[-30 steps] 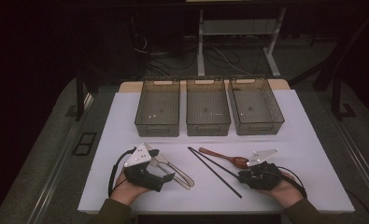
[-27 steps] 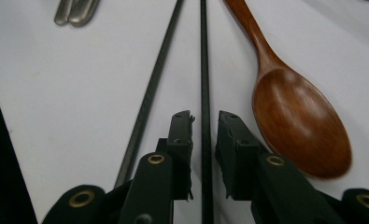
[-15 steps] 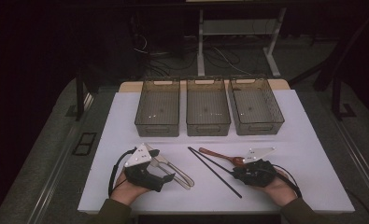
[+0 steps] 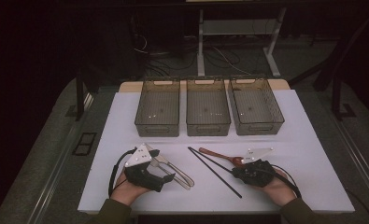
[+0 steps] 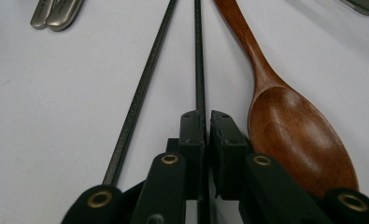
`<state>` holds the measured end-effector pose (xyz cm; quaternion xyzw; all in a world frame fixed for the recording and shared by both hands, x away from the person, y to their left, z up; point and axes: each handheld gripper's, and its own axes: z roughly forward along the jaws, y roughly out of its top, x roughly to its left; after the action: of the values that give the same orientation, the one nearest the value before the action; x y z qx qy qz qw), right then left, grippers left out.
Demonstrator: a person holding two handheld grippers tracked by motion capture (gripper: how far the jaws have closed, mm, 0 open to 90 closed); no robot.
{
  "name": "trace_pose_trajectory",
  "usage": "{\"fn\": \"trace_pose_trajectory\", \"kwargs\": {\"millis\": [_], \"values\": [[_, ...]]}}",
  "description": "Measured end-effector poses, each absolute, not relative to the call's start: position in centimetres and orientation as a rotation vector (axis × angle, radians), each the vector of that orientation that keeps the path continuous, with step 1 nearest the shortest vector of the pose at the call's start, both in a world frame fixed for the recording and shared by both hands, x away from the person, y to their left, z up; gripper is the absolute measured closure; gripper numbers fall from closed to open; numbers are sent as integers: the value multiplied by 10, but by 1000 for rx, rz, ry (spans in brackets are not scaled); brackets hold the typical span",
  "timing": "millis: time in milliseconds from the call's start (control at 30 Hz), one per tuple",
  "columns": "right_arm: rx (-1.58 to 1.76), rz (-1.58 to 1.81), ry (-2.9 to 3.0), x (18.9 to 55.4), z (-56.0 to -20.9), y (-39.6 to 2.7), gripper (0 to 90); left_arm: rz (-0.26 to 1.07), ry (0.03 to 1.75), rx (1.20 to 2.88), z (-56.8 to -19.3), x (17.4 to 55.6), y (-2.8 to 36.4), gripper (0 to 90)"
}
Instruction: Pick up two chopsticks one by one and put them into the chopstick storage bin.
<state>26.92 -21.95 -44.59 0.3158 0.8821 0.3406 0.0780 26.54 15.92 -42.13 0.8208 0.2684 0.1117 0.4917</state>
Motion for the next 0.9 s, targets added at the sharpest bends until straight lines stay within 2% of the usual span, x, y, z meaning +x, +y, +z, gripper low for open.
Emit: {"fn": "trace_pose_trajectory", "kwargs": {"millis": [900], "values": [[944, 1149, 2600, 263, -426, -242, 846, 264, 640, 1994, -422, 266, 159, 0]]}}
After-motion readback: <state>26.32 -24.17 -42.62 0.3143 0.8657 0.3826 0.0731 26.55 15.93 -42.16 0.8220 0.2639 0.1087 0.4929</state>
